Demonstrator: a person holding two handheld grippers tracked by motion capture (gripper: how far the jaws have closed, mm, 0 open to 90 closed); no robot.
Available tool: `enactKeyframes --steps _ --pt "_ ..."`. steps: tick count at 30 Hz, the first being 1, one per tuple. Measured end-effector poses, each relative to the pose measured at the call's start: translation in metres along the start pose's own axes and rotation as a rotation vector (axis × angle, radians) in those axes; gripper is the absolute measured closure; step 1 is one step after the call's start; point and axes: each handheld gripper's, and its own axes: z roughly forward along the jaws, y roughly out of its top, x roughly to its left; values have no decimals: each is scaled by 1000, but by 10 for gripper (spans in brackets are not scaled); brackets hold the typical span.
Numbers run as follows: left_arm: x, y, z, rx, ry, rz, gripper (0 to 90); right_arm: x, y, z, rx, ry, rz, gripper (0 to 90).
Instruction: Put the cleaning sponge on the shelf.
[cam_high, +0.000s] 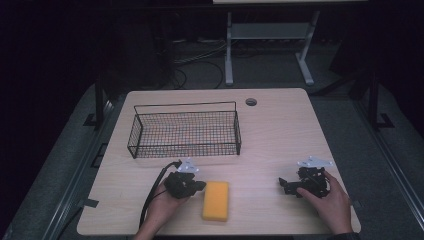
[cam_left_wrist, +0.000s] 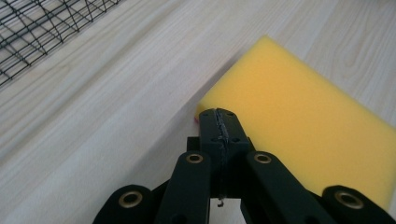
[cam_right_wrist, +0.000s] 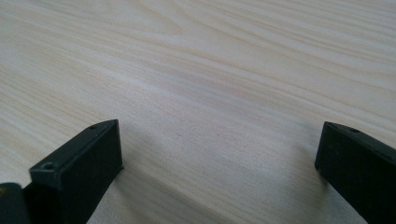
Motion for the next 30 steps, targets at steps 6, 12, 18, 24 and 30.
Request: enactKeyframes --steps 6,12,18,24,30 --pt "0 8 8 4 -8 13 897 0 0 0 0 0 0 0" --pt "-3 16 12 1 0 30 897 0 0 0 0 0 0 0" --pt "-15 19 -3 -35 -15 41 897 0 0 0 0 0 0 0" --pt "-37 22 -3 -34 -61 72 897 0 0 0 0 0 0 0" --pt "-45 21 9 4 -93 82 897 0 0 0 0 0 0 0"
